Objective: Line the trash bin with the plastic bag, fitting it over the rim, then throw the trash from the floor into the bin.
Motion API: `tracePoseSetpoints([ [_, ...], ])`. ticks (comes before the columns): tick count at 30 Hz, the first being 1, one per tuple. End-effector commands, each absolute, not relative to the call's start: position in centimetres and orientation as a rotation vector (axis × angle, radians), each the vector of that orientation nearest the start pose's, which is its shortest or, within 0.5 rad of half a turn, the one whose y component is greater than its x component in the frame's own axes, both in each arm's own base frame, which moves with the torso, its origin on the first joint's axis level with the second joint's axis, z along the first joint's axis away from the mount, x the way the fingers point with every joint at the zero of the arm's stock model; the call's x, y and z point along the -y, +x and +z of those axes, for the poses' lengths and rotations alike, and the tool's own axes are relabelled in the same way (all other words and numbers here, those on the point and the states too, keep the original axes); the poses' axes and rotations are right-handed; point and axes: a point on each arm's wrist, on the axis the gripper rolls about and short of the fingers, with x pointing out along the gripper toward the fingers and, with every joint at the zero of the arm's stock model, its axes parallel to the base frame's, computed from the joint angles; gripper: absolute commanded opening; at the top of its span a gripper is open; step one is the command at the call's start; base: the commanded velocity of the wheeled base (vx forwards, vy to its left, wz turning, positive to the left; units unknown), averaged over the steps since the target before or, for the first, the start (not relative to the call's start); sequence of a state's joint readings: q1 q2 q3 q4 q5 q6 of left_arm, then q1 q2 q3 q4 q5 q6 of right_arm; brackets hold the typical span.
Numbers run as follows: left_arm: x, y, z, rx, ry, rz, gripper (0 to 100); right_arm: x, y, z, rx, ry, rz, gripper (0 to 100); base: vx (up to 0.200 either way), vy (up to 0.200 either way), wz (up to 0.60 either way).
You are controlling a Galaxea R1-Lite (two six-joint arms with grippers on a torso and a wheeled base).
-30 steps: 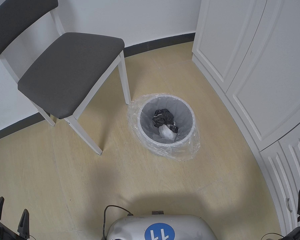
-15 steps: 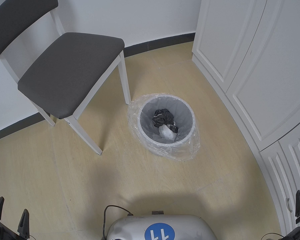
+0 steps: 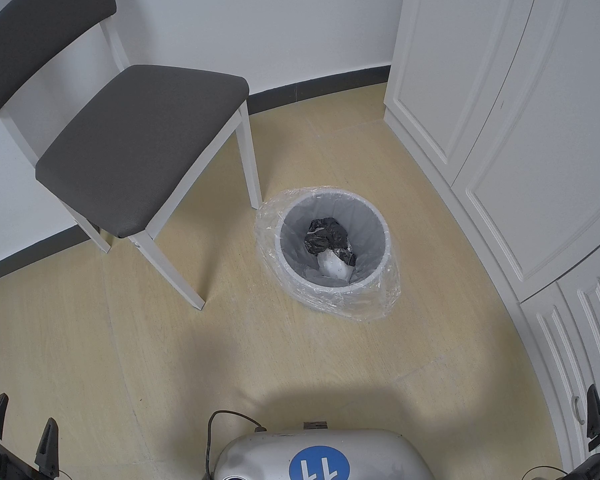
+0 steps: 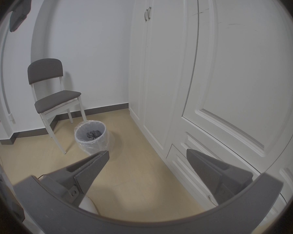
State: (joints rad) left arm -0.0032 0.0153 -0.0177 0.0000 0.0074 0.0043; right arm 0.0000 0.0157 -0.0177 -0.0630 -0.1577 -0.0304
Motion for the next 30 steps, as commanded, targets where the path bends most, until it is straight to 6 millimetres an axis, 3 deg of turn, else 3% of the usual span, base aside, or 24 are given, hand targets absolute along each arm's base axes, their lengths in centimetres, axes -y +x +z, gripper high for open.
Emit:
tracePoseSetpoints([
  [1,-0.02,-2.28,7.55,0.000,0.005,0.005,100,0.33,-2.35,8.28,0.063,-0.027,-0.148,100,0.000,0.000,0.00],
  [13,-0.02,-2.28,7.55,0.000,0.003,0.005,100,0.16,-2.33,8.28,0.065,-0.021,-0.073,100,0.000,0.000,0.00],
  [19,-0.02,-2.28,7.55,0.000,-0.005,0.005,100,0.38,-2.36,8.28,0.068,0.032,-0.169,100,0.000,0.000,0.00],
  [21,-0.02,-2.28,7.55,0.000,-0.002,0.005,100,0.28,-2.34,8.26,0.067,0.044,-0.124,100,0.000,0.000,0.00],
  [22,-0.02,-2.28,7.55,0.000,0.005,0.005,100,-0.09,-2.31,8.19,0.059,0.034,0.039,100,0.000,0.000,0.00],
  [24,-0.02,-2.28,7.55,0.000,0.005,0.003,100,-0.21,-2.33,8.20,0.057,0.020,0.091,100,0.000,0.000,0.00],
  [27,-0.02,-2.28,7.53,-0.002,-0.003,0.005,100,-0.12,-2.32,8.20,0.058,-0.009,0.050,100,0.000,0.000,0.00],
  [30,-0.03,-2.28,7.55,0.000,-0.008,0.008,100,0.28,-2.32,8.18,0.059,-0.034,-0.124,100,0.000,0.000,0.00],
])
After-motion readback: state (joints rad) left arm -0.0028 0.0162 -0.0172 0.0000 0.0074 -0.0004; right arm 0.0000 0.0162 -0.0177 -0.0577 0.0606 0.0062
